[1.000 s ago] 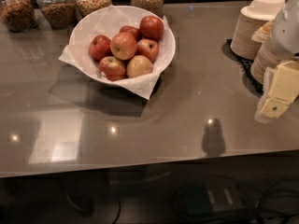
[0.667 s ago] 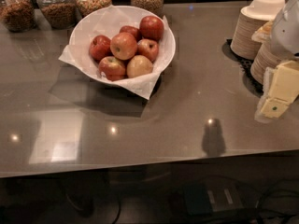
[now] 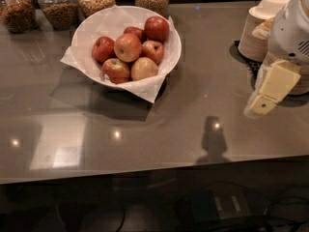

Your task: Pick apple from white bowl

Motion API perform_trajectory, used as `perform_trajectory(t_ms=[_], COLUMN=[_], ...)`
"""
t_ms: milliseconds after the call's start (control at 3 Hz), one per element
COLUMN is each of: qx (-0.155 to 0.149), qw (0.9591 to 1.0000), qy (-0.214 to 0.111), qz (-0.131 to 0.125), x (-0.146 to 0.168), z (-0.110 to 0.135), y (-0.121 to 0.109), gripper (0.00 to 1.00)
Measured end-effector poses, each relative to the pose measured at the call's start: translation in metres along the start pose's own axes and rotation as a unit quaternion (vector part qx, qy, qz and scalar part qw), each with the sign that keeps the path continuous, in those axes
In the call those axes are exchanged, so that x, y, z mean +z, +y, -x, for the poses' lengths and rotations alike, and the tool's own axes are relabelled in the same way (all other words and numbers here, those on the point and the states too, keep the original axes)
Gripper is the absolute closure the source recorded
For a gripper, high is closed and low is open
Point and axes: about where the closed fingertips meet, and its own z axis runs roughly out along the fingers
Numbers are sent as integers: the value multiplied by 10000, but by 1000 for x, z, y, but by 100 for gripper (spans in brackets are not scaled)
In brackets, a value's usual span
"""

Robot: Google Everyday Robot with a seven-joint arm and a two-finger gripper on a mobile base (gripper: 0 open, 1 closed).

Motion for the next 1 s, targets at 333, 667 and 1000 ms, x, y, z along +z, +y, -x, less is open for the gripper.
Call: perform_trajectory(t_ms=[333, 667, 1000], qx=[169, 216, 142], qw=[9976, 9923, 9873], qy=[-634, -1137, -1498], qz=[-224, -435, -514], x=[18, 31, 43], z=[34, 66, 99], y=[-21, -41, -57], gripper=[0, 0, 0])
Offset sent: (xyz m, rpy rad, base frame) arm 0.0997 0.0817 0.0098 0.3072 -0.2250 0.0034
